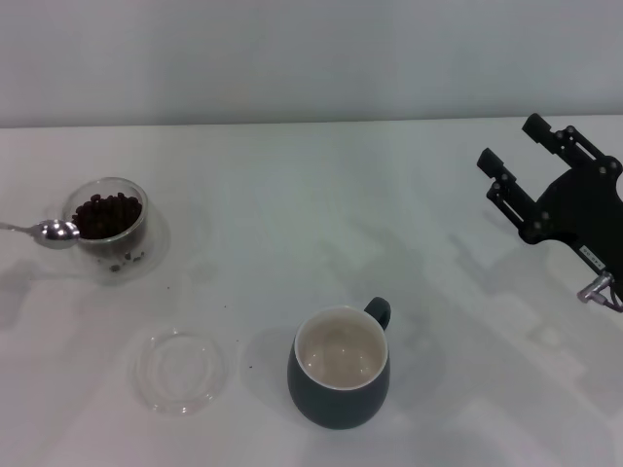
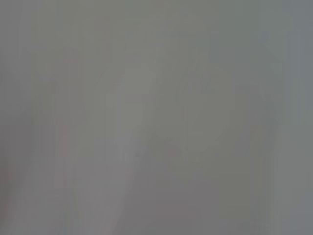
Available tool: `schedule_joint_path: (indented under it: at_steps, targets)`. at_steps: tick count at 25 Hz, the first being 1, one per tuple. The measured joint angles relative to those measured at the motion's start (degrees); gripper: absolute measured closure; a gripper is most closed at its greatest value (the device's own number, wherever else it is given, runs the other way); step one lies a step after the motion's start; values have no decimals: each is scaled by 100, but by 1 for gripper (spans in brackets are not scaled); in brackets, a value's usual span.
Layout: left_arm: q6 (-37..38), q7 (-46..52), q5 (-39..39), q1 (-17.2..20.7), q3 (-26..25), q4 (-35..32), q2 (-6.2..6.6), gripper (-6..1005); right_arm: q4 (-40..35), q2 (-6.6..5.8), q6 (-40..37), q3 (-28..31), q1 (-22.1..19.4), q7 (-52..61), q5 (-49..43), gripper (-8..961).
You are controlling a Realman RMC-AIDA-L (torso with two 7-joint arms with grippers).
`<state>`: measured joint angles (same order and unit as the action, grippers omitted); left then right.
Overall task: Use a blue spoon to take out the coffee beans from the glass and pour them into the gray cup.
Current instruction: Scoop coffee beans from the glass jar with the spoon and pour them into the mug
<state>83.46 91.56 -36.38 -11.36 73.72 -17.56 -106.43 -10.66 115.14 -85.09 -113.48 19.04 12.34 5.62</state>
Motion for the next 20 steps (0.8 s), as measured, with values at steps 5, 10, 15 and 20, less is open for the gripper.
schedule_joint_path:
  at_steps: [5, 10, 15, 20]
  targets:
    - [-113, 18, -287, -265, -4, 24, 203, 867, -81, 0, -3, -68, -6, 34, 1, 328]
    - [-488, 198, -686, -589, -4, 37, 430, 868, -129, 0, 23, -122, 27, 40, 1, 328]
    - [-796, 434, -793, -805, 8, 3, 616, 868, -184, 0, 46, -225, 28, 41, 1, 328]
    - [-1050, 860, -1081, -1055, 12, -20, 800, 868, -194, 4, 39, -286, 13, 48, 1, 329]
